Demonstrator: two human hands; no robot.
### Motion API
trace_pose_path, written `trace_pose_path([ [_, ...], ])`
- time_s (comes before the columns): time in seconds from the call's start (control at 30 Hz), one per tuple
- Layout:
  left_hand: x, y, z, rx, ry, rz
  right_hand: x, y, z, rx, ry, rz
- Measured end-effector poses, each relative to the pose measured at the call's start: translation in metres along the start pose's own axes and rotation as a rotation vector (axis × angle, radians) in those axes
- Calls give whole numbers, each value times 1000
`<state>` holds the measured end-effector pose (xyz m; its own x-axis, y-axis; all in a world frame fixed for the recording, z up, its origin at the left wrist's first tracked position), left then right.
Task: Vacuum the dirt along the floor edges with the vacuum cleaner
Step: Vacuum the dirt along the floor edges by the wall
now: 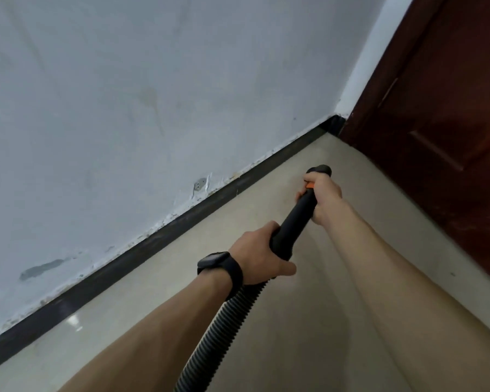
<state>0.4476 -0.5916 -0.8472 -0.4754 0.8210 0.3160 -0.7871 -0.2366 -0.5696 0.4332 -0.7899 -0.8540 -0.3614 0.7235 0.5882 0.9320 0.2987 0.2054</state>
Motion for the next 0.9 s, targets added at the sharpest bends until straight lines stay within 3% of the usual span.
trace_pose_path([
  [0.3, -89, -17, 76, -259, 21, 132, -31, -16, -77, -197, 52, -147],
  [0.53, -120, -24, 127, -620, 114, 167, -40, -28, -105, -162, 141, 102],
  [0.7, -148, -23, 123, -518, 77, 121, -71, -23, -111, -82, 117, 178],
  [0.9, -218, -7, 93, -214, -10, -6, -145, -28, -116, 44, 76, 291],
])
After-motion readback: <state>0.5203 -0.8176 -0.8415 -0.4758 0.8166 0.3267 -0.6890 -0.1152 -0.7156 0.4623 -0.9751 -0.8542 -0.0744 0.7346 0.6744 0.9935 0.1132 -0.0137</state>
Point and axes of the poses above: each hand's wrist, its own x-axis away from the middle knuckle, its own y-axis out of the palm, z = x × y, the point moved 2 cm from there along -x, towards the middle knuckle, and after that the axes turned 2 degrees about -x, right-handed, at the moved point
